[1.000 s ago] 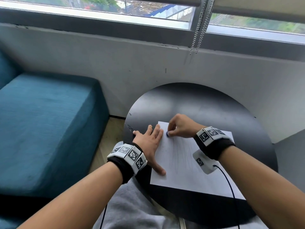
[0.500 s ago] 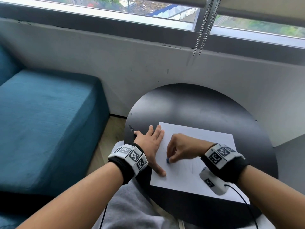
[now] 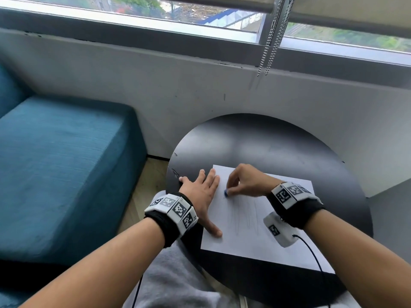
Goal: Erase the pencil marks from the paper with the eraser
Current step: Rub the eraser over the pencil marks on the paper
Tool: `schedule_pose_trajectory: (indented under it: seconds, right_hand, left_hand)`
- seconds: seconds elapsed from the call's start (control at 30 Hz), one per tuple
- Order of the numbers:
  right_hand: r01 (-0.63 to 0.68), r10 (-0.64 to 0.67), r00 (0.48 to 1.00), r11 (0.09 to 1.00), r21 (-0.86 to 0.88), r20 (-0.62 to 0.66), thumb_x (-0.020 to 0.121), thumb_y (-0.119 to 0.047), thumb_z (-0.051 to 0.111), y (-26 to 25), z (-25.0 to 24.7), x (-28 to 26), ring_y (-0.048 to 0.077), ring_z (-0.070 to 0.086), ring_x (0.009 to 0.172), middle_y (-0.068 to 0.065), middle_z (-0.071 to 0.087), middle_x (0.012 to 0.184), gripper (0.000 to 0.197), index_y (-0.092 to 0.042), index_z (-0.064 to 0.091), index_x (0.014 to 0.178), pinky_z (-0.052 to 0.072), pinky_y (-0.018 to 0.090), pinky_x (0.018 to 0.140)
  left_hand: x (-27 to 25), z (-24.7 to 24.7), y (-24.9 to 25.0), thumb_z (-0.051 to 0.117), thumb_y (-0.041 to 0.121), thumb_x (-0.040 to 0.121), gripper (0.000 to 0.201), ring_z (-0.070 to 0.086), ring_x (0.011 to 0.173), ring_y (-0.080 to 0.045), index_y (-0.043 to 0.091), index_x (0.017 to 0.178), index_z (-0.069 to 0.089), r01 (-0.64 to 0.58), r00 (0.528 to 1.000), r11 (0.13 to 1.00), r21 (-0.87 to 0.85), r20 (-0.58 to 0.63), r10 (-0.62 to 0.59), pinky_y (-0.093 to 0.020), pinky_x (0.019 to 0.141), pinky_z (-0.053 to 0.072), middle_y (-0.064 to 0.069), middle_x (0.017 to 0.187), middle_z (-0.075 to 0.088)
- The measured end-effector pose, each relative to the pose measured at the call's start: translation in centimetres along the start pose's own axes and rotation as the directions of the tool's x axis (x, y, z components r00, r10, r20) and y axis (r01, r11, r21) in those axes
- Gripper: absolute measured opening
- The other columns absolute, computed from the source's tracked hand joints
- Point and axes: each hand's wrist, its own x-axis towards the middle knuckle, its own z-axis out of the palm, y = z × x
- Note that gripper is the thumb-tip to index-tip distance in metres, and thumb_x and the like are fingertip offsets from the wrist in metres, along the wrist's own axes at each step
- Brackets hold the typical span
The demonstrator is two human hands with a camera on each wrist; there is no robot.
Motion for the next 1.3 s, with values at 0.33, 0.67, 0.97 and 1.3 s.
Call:
schedule_pose_trajectory:
  seconds: [0.33,0.67,0.97,1.3]
  right_hand:
    - [-0.031,0.031,1.000,0.999,-0.025,0.000,0.075,-0.023,0.078,-0.2,-0.1,0.1,0.010,0.062,0.069,0.001,0.074,0.077,0.009,-0.015,0.078,0.080,0.051,0.028,0.068]
    - [-0.054,0.059,0.985,0.998,-0.033,0.163,0.073,-0.017,0.078,-0.7,-0.6,0.3,0.007,0.060,0.062,0.008,0.075,0.076,0.011,-0.010,0.079,0.080,0.044,0.017,0.056]
    - [-0.058,0.067,0.989,0.996,-0.071,0.130,0.073,-0.018,0.077,-0.8,-0.2,0.1,0.008,0.057,0.060,0.003,0.072,0.071,0.007,-0.012,0.077,0.075,0.045,0.022,0.057]
    - [0.004,0.002,0.992,0.999,-0.047,0.125,0.077,-0.018,0.075,-0.9,0.2,-0.1,0.006,0.052,0.057,-0.002,0.066,0.067,0.009,-0.011,0.078,0.082,0.041,0.017,0.055]
  left_hand:
    - [-0.1,-0.1,0.1,0.066,0.090,0.050,0.151,-0.004,0.151,-0.031,0.012,0.155,-0.010,-0.003,1.000,1.000,0.021,-0.012,0.003,-0.066,0.106,0.031,-0.004,0.164,-0.016]
    - [-0.1,-0.1,0.0,0.065,0.091,0.051,0.152,-0.006,0.151,-0.031,0.013,0.156,-0.012,-0.001,1.000,1.000,0.019,-0.007,0.001,-0.065,0.107,0.028,-0.004,0.164,-0.017]
    - [-0.1,-0.1,0.2,0.066,0.089,0.051,0.152,-0.004,0.151,-0.031,0.012,0.155,-0.012,0.006,1.000,0.999,0.034,-0.009,-0.006,-0.063,0.108,0.030,-0.005,0.164,-0.016]
    - [-0.1,0.0,0.1,0.065,0.091,0.051,0.152,-0.004,0.151,-0.031,0.012,0.155,-0.012,0.001,1.000,0.999,0.033,-0.019,0.000,-0.061,0.109,0.029,-0.004,0.164,-0.015]
